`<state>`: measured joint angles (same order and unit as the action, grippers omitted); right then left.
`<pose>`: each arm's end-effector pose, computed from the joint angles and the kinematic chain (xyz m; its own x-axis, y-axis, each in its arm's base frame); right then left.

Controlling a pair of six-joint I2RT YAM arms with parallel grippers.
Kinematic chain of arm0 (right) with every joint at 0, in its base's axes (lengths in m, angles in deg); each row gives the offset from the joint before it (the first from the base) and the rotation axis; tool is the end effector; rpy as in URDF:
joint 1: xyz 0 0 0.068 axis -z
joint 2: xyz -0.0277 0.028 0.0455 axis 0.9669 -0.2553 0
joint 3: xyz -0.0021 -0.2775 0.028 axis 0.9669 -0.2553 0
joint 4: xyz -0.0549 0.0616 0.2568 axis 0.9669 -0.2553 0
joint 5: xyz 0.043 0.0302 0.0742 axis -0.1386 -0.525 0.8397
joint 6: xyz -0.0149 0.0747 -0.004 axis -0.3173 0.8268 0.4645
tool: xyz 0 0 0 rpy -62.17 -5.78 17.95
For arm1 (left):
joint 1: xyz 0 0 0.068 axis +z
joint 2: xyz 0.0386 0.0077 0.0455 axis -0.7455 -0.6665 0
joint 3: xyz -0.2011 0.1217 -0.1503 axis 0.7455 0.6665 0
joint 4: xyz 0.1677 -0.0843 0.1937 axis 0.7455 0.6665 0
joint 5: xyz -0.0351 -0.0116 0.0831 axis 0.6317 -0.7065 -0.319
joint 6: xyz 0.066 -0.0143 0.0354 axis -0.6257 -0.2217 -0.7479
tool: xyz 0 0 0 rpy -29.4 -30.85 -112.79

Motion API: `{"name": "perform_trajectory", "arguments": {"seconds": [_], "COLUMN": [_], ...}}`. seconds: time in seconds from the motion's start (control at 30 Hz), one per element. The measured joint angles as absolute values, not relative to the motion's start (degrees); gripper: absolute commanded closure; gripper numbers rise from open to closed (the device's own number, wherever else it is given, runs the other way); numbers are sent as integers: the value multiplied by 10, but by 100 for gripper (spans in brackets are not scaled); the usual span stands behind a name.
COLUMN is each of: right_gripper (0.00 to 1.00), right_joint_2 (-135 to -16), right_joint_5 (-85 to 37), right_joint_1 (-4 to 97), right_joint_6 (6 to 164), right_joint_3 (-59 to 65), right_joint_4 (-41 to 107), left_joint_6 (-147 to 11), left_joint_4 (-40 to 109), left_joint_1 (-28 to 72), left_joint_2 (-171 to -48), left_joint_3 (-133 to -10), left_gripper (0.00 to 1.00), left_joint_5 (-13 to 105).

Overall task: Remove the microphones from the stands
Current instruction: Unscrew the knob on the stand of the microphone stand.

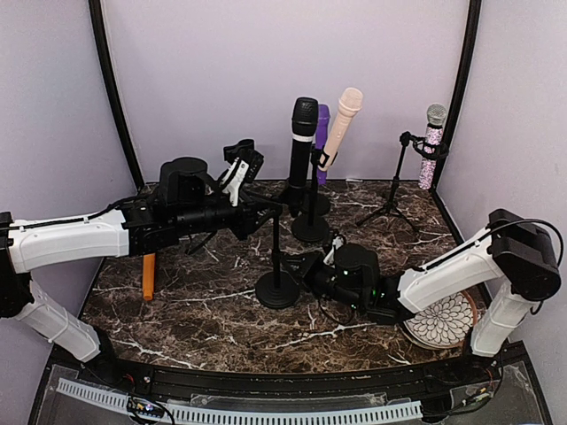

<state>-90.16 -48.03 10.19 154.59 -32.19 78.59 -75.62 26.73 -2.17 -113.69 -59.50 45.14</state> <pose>0.1752 0.3318 0.1807 -0.7455 0.6043 -0.2812 -0.0961 0.3201 0.9425 0.2285 -0.2887 0.3286 -0.1595 0.0927 -0.9828 0.8349 0.5439 -0.0842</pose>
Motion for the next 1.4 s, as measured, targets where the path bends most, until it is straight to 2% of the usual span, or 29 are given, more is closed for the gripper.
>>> {"name": "perform_trajectory", "arguments": {"seconds": [0.27, 0.43, 0.97, 1.4], "right_gripper": [100, 100, 100, 100], "right_joint_2": [-884, -882, -874, -881], "right_joint_5": [-505, -549, -607, -652], "right_joint_1": [95, 77, 54, 36], "right_joint_6": [1404, 1258, 794, 585], "right_joint_3": [-291, -264, -261, -244], "right_joint_4": [695, 635, 595, 569], "left_joint_6": [-756, -756, -767, -778], "left_joint_4": [267, 267, 261, 246], "left_joint_1": [-22, -22, -22, -22], "left_joint_2": [-1137, -1137, -1137, -1137], "left_joint_3": [-595, -595, -591, -582], "left_gripper": [89, 90, 90, 90], "left_joint_5": [449, 450, 474, 483]}}
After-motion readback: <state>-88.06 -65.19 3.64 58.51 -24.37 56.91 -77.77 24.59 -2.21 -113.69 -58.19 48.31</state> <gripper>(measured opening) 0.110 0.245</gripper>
